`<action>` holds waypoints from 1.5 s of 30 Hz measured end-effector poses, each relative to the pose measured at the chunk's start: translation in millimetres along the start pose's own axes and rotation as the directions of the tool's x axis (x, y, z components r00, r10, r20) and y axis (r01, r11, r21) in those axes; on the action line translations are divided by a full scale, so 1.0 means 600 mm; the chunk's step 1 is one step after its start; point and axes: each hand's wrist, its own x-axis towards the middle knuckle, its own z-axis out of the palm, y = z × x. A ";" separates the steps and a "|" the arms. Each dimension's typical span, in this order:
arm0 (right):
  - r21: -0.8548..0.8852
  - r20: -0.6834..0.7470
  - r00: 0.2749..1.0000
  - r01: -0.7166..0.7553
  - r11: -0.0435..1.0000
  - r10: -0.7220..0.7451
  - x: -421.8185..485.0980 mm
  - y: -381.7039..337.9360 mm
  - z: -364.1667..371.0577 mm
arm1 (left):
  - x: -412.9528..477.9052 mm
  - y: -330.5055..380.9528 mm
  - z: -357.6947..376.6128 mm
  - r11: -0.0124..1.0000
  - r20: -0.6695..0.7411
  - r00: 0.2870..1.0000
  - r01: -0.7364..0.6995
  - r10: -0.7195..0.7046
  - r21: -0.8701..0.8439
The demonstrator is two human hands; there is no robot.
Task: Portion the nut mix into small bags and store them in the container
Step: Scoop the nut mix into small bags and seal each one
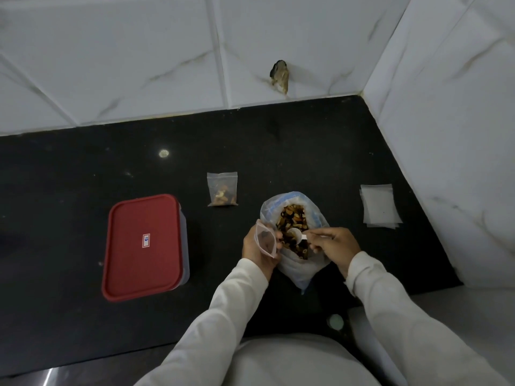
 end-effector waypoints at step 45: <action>-0.524 -0.100 0.654 0.606 0.598 -0.750 -0.153 -0.070 0.085 | -0.012 0.026 -0.005 0.995 -0.148 0.989 0.045 -0.032 0.089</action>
